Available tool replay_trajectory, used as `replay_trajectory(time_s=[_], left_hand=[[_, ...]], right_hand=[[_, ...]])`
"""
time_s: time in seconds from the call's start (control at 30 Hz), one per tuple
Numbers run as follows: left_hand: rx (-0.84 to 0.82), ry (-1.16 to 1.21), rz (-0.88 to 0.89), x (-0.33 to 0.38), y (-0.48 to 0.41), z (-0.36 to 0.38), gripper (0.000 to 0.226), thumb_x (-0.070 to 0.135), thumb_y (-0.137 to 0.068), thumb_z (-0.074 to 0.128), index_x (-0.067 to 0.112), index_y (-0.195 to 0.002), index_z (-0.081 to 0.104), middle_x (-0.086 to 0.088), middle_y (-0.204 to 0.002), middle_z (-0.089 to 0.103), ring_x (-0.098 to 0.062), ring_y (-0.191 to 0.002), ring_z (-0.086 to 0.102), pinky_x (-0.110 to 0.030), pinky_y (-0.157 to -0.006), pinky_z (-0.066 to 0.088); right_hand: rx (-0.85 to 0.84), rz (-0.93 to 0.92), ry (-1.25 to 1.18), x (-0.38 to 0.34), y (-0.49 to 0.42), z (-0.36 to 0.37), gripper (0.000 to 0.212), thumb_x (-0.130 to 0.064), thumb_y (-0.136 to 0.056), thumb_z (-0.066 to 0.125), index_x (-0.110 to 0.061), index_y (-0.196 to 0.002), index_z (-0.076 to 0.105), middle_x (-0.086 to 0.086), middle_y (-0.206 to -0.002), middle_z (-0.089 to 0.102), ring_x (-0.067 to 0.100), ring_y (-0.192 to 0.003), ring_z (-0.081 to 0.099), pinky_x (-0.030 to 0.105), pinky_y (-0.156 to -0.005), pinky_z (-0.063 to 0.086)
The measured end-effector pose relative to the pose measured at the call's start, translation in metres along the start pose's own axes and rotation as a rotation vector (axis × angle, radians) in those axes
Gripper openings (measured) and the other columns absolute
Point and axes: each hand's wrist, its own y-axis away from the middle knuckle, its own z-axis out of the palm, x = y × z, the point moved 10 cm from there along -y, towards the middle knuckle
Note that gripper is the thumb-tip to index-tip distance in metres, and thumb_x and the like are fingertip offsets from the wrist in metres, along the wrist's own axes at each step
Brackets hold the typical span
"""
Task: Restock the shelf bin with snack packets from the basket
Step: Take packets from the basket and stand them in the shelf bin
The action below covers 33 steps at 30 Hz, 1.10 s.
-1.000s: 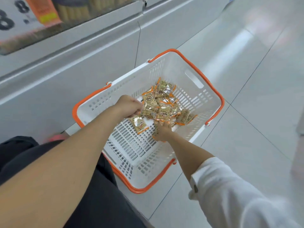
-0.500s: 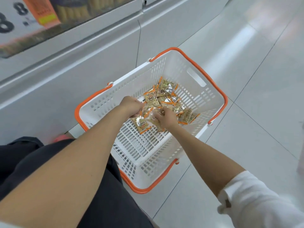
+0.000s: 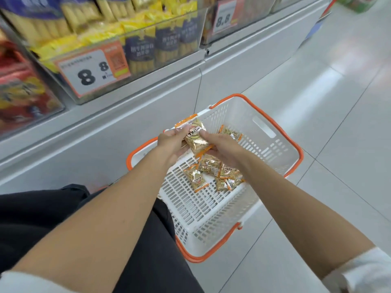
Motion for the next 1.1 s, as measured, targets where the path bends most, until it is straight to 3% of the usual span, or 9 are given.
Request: replay_trajectory(time_s=[0.1,0.27,0.4,0.57,0.67,0.77,0.93,1.03,1.1], left_hand=[[0.003,0.010,0.070,0.023,0.016,-0.004,0.017,0.021,-0.092,0.064,0.004,-0.097,0.064,-0.009,-0.087,0.073,-0.014,-0.070,0.072,-0.020,-0.059,0.057],[-0.062,-0.011,0.165,0.077,0.051,0.003,0.011,0.014,-0.092,0.063,0.004,-0.095,0.065,-0.006,-0.080,0.073,-0.011,-0.067,0.070,-0.020,-0.062,0.058],[-0.140,-0.041,0.228,0.125,0.085,0.011,0.008,0.013,-0.093,0.061,0.007,-0.093,0.066,0.000,-0.069,0.073,-0.009,-0.061,0.069,-0.020,-0.060,0.057],[-0.203,-0.258,0.291,0.183,0.134,0.014,0.009,0.016,-0.091,0.064,0.009,-0.092,0.068,-0.002,-0.080,0.073,-0.013,-0.074,0.068,-0.024,-0.071,0.058],[-0.157,-0.315,0.347,0.223,0.165,0.015,0.018,0.016,-0.089,0.068,0.006,-0.104,0.067,-0.007,-0.091,0.072,-0.010,-0.068,0.069,-0.021,-0.058,0.057],[-0.184,-0.355,0.412,0.261,0.199,0.018,0.021,0.012,-0.087,0.069,0.002,-0.104,0.068,-0.010,-0.093,0.072,-0.011,-0.067,0.071,-0.023,-0.057,0.058],[-0.083,-0.393,0.625,0.335,0.257,-0.001,0.015,0.007,-0.081,0.074,0.004,-0.095,0.069,-0.014,-0.096,0.072,-0.022,-0.088,0.071,-0.032,-0.078,0.060],[-0.047,-0.407,0.715,0.375,0.295,-0.018,0.015,0.007,-0.080,0.076,0.004,-0.092,0.069,-0.010,-0.088,0.072,-0.019,-0.078,0.072,-0.030,-0.075,0.060],[-0.030,-0.396,0.765,0.402,0.315,-0.033,0.018,0.008,-0.079,0.077,0.002,-0.094,0.069,-0.010,-0.090,0.073,-0.018,-0.079,0.072,-0.028,-0.072,0.060]], right_hand=[[-0.045,-0.042,-0.037,-0.021,0.013,0.011,0.033,-0.029,-0.097,0.057,0.000,-0.106,0.068,0.007,-0.096,0.074,0.012,-0.087,0.071,0.019,-0.075,0.055],[-0.155,-0.075,0.053,-0.067,0.036,0.039,0.033,-0.026,-0.092,0.065,0.000,-0.113,0.065,0.015,-0.106,0.071,0.025,-0.100,0.069,0.029,-0.088,0.056],[-0.179,-0.135,0.180,-0.112,0.058,0.055,0.039,-0.018,-0.091,0.067,0.007,-0.119,0.062,0.021,-0.111,0.069,0.029,-0.102,0.068,0.026,-0.081,0.058],[-0.144,-0.249,0.324,-0.171,0.087,0.065,0.032,-0.024,-0.090,0.068,-0.001,-0.113,0.067,0.014,-0.104,0.072,0.019,-0.095,0.069,0.031,-0.090,0.052],[-0.084,-0.358,0.356,-0.224,0.112,0.069,0.020,-0.030,-0.094,0.062,-0.015,-0.104,0.071,0.006,-0.097,0.073,0.013,-0.088,0.067,0.026,-0.084,0.049],[0.035,-0.467,0.403,-0.277,0.132,0.070,0.032,-0.020,-0.096,0.059,0.010,-0.097,0.069,0.014,-0.083,0.065,0.013,-0.077,0.060,0.019,-0.068,0.048],[0.055,-0.600,0.503,-0.353,0.175,0.104,0.030,-0.027,-0.092,0.066,-0.004,-0.111,0.069,0.008,-0.097,0.072,0.011,-0.084,0.066,0.026,-0.074,0.054],[0.123,-0.765,0.542,-0.406,0.201,0.135,0.042,-0.033,-0.090,0.068,-0.010,-0.125,0.062,0.004,-0.117,0.067,0.016,-0.105,0.063,0.027,-0.080,0.049],[0.166,-0.857,0.565,-0.439,0.218,0.159,0.043,-0.030,-0.091,0.068,-0.006,-0.125,0.061,0.002,-0.109,0.065,0.013,-0.097,0.060,0.019,-0.071,0.045]])
